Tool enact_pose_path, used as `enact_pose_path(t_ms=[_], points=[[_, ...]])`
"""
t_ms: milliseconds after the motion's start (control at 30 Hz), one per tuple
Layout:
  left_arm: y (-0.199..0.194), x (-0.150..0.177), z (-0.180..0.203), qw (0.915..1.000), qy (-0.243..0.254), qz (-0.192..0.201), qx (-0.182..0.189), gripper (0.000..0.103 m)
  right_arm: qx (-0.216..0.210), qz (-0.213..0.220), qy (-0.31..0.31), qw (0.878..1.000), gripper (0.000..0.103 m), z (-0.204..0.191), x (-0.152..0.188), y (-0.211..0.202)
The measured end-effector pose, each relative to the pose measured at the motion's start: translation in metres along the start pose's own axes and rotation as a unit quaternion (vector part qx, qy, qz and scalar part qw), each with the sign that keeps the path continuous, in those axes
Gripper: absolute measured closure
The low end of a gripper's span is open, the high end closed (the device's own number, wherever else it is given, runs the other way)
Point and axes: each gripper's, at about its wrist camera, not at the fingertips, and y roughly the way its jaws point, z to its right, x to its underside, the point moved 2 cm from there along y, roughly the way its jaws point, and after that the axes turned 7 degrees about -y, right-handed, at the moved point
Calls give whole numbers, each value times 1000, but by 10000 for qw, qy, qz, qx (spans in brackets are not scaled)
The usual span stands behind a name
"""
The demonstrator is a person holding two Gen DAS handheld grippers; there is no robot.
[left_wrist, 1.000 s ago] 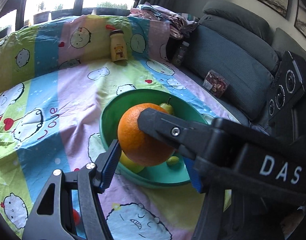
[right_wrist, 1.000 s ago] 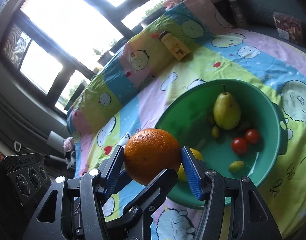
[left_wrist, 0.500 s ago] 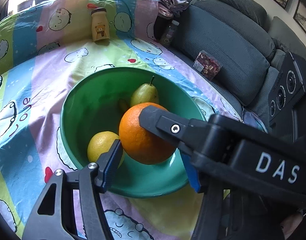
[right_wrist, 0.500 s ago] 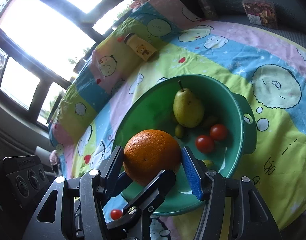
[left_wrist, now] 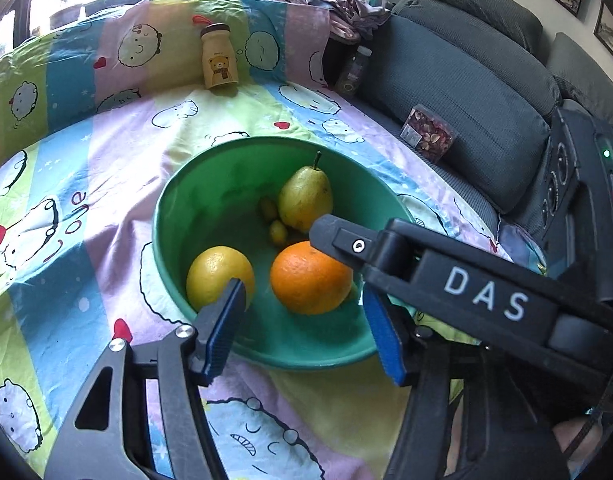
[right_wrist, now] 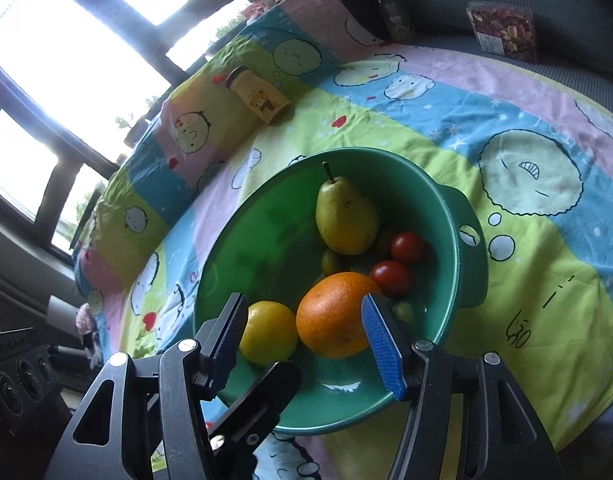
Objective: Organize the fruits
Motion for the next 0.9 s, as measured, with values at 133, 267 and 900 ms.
enact_pose_path(t_ms=[133,267,900], points=[[-31,4,-16,9991,-330,246,29,28,84,59,-90,9999,41,-4,3,-6],[-64,16,-38,9956,-674,544,-344,23,85,126,-278,9995,41,-14,8,-13],[-140,142,-163,9455,-2447,522,-2084,23,-358,-676,-2182,9729,42,-123,78,3]])
